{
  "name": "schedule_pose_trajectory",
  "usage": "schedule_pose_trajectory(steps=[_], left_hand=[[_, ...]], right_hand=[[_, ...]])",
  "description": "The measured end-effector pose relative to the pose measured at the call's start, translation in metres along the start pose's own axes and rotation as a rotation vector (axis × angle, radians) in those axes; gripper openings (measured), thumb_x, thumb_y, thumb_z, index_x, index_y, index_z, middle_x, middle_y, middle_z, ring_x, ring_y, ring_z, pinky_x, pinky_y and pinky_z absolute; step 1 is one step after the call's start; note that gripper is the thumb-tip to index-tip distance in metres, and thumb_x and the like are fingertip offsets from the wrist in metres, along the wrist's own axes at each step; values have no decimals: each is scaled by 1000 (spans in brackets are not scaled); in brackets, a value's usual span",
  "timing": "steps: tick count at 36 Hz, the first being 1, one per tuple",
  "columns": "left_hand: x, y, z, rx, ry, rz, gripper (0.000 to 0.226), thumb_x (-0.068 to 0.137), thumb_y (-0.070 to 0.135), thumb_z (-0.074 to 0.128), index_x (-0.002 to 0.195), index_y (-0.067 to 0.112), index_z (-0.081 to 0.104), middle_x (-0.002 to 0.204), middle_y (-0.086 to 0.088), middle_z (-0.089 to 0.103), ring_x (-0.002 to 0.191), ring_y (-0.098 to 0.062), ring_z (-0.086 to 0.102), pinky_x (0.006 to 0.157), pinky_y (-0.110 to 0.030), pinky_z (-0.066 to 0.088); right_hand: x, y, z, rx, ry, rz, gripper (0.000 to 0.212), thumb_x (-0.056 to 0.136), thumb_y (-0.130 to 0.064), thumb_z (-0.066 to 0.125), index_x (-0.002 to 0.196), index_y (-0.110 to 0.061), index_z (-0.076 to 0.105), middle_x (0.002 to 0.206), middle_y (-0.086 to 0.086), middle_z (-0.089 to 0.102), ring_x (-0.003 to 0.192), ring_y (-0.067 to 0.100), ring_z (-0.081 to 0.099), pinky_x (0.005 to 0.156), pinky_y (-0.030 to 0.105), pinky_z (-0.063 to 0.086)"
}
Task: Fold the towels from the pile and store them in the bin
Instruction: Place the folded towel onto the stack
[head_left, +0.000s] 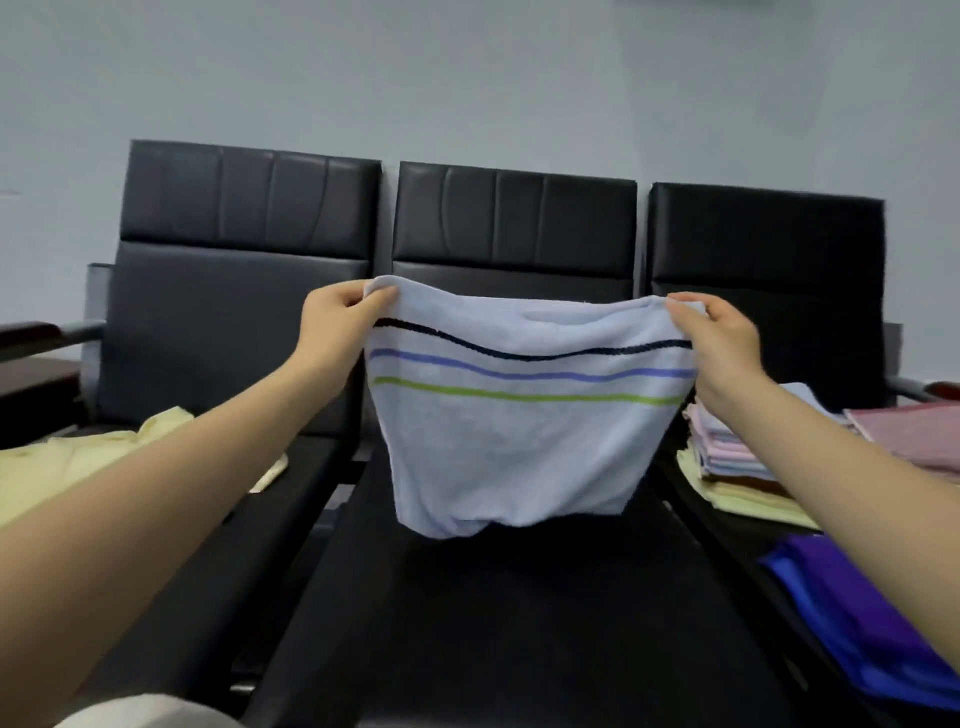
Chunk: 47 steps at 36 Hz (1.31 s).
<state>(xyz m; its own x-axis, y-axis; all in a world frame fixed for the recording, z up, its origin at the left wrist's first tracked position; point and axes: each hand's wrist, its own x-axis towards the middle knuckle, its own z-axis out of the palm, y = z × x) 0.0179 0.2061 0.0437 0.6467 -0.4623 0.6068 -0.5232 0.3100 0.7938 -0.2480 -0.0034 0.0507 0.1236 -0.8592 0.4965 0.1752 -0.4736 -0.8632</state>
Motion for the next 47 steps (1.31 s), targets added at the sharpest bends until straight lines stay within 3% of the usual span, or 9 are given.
schedule_pose_trajectory(steps=[10, 17, 21, 26, 30, 32, 36, 42, 47], left_hand=[[21, 50, -13, -153, 60, -26, 42, 84, 33, 68, 84, -9, 62, 80, -10, 55, 74, -19, 52, 69, -36, 45], [39, 73, -21, -391, 74, -179, 13, 86, 27, 72, 84, 15, 71, 92, -5, 72, 82, -20, 69, 75, -33, 58], [40, 54, -23, -228, -26, -272, 15, 89, 26, 69, 92, 11, 68, 89, -4, 71, 71, -15, 69, 60, -27, 56], [27, 0, -21, 316, -378, -190, 20, 96, 23, 59, 95, 7, 71, 87, -1, 70, 73, -10, 63, 63, -21, 48], [20, -37, -11, 713, -528, -120, 26, 96, 21, 55, 95, -1, 70, 89, -11, 68, 79, -18, 57, 62, -23, 39], [17, -55, -3, 812, -563, -83, 26, 95, 16, 55, 76, 2, 65, 74, -7, 61, 71, -19, 54, 58, -24, 37], [13, -94, 14, 957, -585, -3, 36, 89, 9, 52, 56, 11, 41, 59, -1, 44, 59, -18, 41, 50, -26, 29], [24, -147, 32, 1046, -497, -43, 31, 92, 16, 49, 62, 10, 47, 66, -4, 50, 64, -21, 46, 51, -29, 31], [35, -184, 54, 1097, -337, -115, 18, 92, 22, 47, 81, 13, 59, 91, -7, 62, 79, -24, 56, 60, -31, 39]], right_hand=[[0, -41, 1, 70, -37, -20, 19, 98, -19, 54, 91, -26, 70, 99, 0, 69, 93, 14, 64, 72, 23, 52], [4, -65, 8, 374, -142, 96, 19, 100, -14, 50, 98, -18, 68, 96, 3, 67, 85, 14, 65, 72, 25, 58], [8, -43, 5, 453, -231, 287, 18, 101, -16, 49, 102, -18, 67, 101, 6, 68, 90, 19, 66, 74, 31, 59], [8, 26, -4, 156, -211, 402, 20, 100, -10, 50, 108, -12, 68, 109, 12, 67, 91, 22, 65, 66, 29, 55], [-2, 75, -12, -320, -259, 214, 21, 96, -5, 52, 99, -13, 71, 112, 12, 67, 101, 23, 61, 82, 32, 49], [-6, 95, -10, -484, -306, 130, 23, 95, -3, 50, 99, -12, 71, 106, 9, 67, 99, 22, 60, 85, 34, 48], [-5, 129, -4, -646, -379, 66, 21, 95, -7, 52, 97, -18, 70, 101, 0, 66, 99, 18, 59, 82, 29, 44], [13, 166, 3, -782, -449, 61, 19, 92, -8, 55, 95, -21, 68, 92, -5, 64, 89, 15, 58, 65, 21, 41], [31, 197, 25, -869, -327, 36, 27, 93, -5, 50, 112, -12, 67, 111, 8, 65, 99, 26, 59, 77, 29, 43]])
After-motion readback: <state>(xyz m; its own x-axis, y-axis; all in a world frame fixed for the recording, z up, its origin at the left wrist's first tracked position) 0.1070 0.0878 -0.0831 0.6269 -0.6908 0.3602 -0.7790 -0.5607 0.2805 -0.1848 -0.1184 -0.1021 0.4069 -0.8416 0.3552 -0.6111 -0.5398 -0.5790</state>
